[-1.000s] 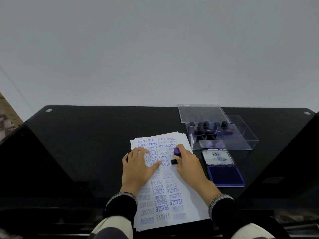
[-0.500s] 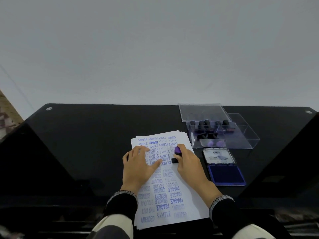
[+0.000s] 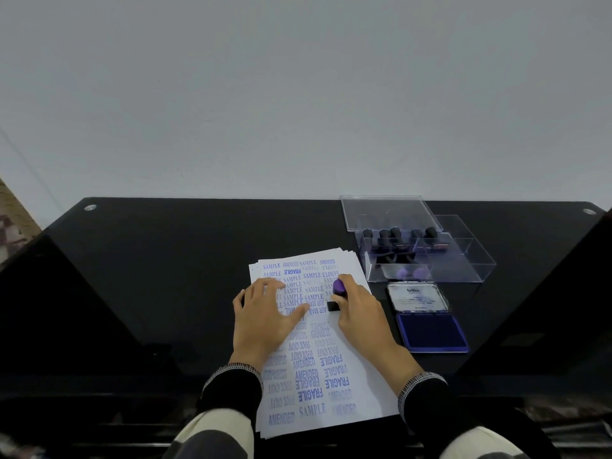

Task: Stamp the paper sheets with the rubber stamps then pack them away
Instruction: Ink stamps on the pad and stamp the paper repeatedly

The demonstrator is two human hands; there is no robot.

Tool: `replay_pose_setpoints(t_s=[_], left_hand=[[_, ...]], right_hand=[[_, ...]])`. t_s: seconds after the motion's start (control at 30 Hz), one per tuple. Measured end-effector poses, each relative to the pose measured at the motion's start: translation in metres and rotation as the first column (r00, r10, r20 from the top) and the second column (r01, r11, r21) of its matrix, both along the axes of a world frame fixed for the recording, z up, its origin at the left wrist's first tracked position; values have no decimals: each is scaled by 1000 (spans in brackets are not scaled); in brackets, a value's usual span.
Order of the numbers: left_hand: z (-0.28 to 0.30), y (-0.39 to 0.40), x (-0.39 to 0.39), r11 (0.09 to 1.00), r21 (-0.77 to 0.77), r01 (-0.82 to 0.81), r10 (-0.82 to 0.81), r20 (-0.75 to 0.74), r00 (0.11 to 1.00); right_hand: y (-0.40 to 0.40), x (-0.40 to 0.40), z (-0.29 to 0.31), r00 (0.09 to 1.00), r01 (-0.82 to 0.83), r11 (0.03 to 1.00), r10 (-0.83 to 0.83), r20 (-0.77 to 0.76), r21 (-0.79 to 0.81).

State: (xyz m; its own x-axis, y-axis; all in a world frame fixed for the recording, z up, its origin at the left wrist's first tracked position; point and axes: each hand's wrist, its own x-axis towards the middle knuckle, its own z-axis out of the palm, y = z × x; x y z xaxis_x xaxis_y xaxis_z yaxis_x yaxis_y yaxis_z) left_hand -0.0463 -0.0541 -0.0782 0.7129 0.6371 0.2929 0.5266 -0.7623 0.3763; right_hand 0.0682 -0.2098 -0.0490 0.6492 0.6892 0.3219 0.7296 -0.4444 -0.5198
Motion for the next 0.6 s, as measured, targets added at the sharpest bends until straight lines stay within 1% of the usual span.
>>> replay_pose_setpoints(t_s=[0.17, 0.6], left_hand=[[2, -1, -1, 1000, -7, -2, 2, -5, 1000], [6, -4, -2, 1000, -15, -12, 12, -7, 1000]], right_hand=[[-2, -4, -1, 1000, 11, 1000, -11, 3, 24], [0, -4, -2, 1000, 21, 999, -21, -1, 24]])
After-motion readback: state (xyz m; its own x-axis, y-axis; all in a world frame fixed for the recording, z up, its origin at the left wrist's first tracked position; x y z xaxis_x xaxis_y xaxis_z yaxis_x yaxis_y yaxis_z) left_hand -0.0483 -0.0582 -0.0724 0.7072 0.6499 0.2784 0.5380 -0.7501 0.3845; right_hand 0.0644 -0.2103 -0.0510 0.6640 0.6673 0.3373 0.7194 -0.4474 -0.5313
